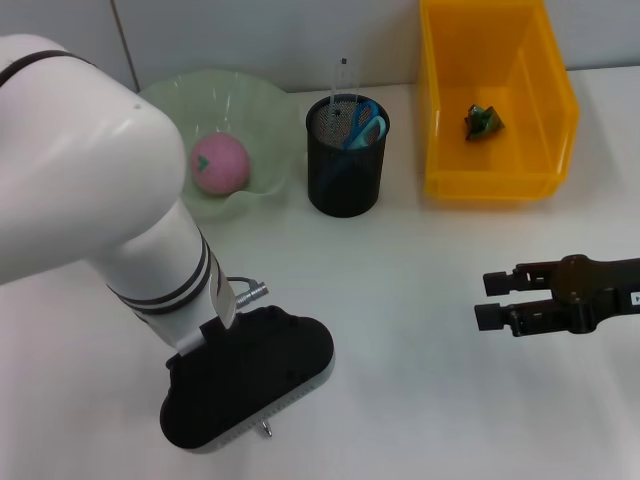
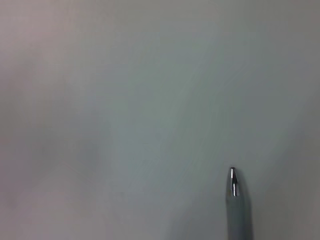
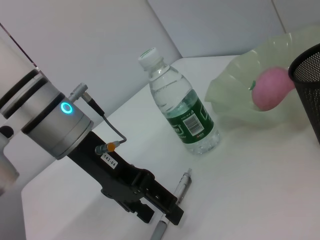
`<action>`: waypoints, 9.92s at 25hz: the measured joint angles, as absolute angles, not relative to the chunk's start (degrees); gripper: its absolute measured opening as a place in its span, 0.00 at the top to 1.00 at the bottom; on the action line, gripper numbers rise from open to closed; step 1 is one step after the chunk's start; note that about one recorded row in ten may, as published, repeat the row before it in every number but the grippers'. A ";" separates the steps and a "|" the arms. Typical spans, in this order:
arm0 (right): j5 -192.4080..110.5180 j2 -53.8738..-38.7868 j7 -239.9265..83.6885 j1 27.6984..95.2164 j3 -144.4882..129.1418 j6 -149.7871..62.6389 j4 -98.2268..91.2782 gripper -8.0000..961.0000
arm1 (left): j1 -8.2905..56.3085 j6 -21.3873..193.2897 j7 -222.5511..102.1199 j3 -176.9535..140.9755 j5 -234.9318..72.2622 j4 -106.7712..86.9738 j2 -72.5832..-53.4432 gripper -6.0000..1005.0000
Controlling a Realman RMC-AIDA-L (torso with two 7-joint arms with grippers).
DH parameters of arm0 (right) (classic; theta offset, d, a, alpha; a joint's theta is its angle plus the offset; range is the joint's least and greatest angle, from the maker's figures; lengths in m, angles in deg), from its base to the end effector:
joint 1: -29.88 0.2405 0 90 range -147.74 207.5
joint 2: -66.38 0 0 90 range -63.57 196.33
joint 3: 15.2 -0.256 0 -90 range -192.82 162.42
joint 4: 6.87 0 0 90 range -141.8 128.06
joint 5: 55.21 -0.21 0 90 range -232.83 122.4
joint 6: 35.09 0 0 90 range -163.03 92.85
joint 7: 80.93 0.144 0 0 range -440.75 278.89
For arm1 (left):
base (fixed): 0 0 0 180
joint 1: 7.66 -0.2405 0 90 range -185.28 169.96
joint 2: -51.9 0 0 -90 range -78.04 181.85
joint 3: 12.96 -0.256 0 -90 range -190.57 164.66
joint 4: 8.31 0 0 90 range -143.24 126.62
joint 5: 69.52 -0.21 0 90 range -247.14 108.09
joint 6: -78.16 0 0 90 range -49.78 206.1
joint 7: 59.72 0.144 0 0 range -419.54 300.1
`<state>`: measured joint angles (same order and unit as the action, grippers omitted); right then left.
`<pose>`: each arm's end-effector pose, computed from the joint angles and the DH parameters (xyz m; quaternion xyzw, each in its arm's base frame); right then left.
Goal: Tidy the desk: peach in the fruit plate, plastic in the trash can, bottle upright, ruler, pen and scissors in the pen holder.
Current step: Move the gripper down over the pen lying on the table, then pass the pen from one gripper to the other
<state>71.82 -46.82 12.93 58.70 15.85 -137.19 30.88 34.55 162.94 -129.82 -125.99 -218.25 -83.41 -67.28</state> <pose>0.2980 0.2992 0.0438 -0.9144 0.3480 0.2007 0.0498 -0.1343 0.3112 -0.0927 0.7773 -0.5361 -0.3017 0.1321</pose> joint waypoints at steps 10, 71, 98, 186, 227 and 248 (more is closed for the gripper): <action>71.89 -46.91 12.90 58.69 15.94 -137.11 31.09 0.21 | 37.11 162.89 -130.67 -127.73 -219.09 -81.12 -67.28 0.25; 71.70 -46.91 12.96 59.41 16.00 -136.30 31.45 0.21 | 40.87 162.40 -131.84 -131.43 -217.95 -77.33 -67.28 0.69; 71.60 -46.91 13.04 59.32 15.90 -136.27 31.54 0.21 | 41.12 162.27 -132.14 -132.51 -217.92 -77.03 -67.28 0.78; 44.10 -50.18 -24.77 53.80 14.93 -136.27 31.41 0.21 | 22.49 158.79 -133.71 -121.22 -68.68 -34.55 -67.28 0.82; 33.02 -52.80 -55.69 61.57 15.26 -136.59 16.60 0.21 | 20.26 150.09 -138.77 -142.87 -48.21 -44.27 -67.27 0.79; 33.25 -52.86 -59.03 63.57 15.48 -135.36 13.84 0.21 | 20.23 146.60 -136.34 -145.85 -46.41 -47.02 -67.28 0.77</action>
